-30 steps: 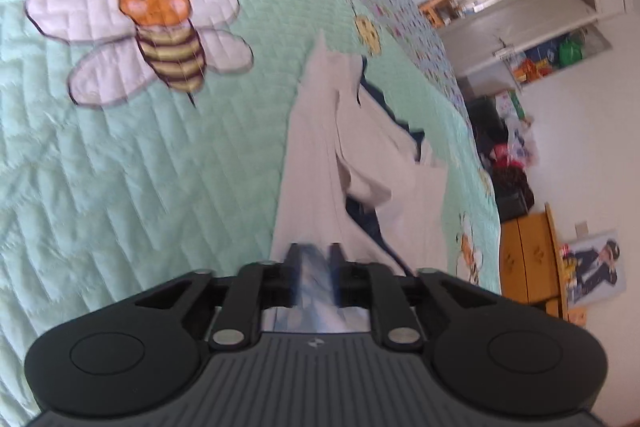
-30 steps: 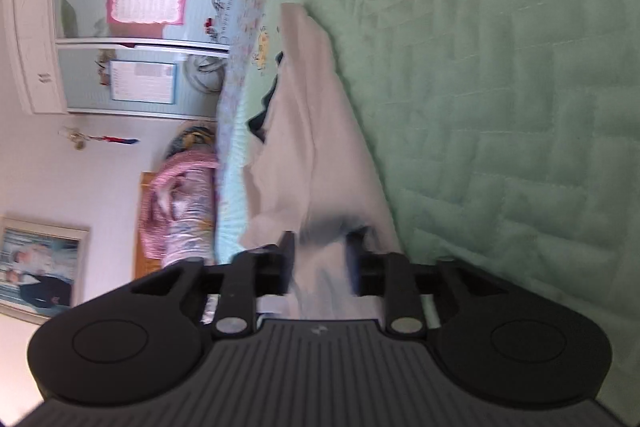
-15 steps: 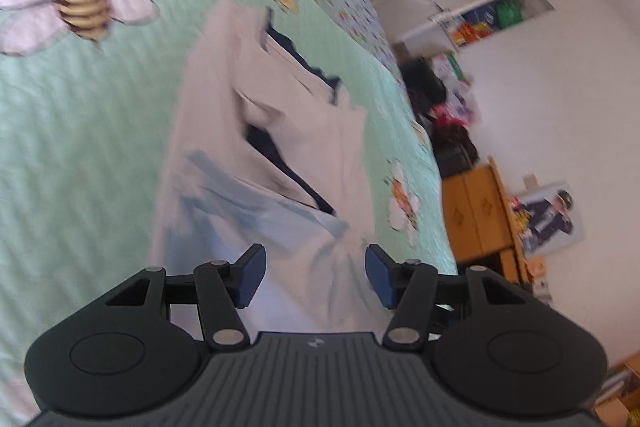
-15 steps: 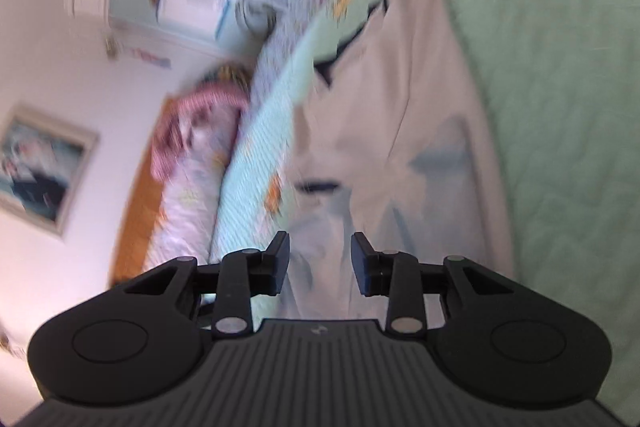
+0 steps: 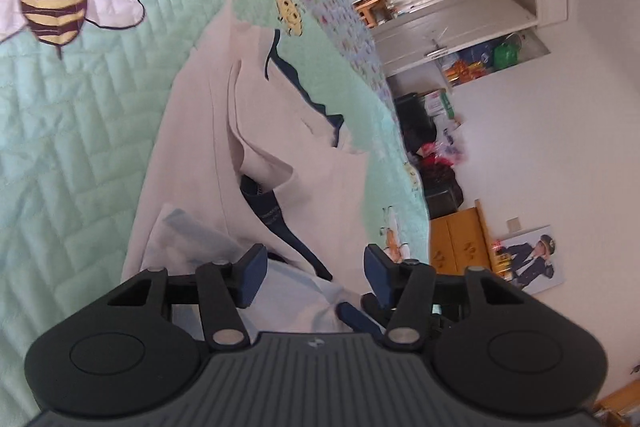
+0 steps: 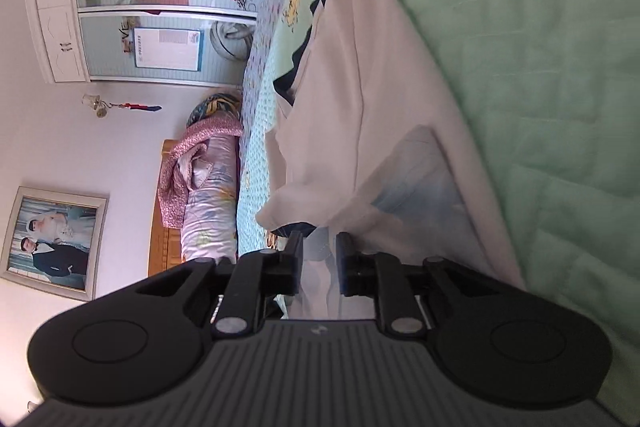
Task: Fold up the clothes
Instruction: 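Open both grippers and release the folded-over hem, then move both grippers to opposite edges of the folded white shirt bundle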
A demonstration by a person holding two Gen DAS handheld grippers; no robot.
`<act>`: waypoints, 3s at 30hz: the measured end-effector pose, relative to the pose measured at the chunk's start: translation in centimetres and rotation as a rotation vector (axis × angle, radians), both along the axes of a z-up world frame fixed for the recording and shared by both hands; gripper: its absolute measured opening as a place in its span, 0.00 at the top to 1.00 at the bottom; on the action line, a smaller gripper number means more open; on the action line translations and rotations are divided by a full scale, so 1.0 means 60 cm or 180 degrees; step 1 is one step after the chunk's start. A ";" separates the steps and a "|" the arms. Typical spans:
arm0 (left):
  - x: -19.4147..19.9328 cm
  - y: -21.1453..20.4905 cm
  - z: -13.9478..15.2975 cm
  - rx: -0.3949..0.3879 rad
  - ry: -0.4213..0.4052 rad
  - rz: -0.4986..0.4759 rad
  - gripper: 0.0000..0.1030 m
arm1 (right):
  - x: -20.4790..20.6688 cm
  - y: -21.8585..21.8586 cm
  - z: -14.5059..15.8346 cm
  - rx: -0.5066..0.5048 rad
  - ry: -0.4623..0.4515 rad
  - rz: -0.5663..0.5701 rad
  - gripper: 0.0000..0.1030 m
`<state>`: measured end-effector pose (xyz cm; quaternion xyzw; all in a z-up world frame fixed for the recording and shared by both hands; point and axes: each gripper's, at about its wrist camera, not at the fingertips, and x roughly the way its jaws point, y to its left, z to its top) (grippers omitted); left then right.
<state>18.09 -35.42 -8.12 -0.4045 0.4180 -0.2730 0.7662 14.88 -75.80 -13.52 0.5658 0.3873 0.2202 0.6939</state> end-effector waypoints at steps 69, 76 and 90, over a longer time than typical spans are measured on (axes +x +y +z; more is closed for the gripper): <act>-0.390 -0.107 0.010 0.3584 -0.1328 -0.0711 0.34 | -0.379 0.160 0.115 -0.4357 -0.1767 0.1060 0.47; -0.417 -0.142 -0.022 0.4573 -0.2467 -0.1475 0.26 | -0.385 0.197 0.100 -0.5512 -0.2584 0.2063 0.36; -0.363 -0.152 -0.043 0.4743 -0.3126 -0.1648 0.00 | -0.368 0.208 0.081 -0.5967 -0.3057 0.2329 0.17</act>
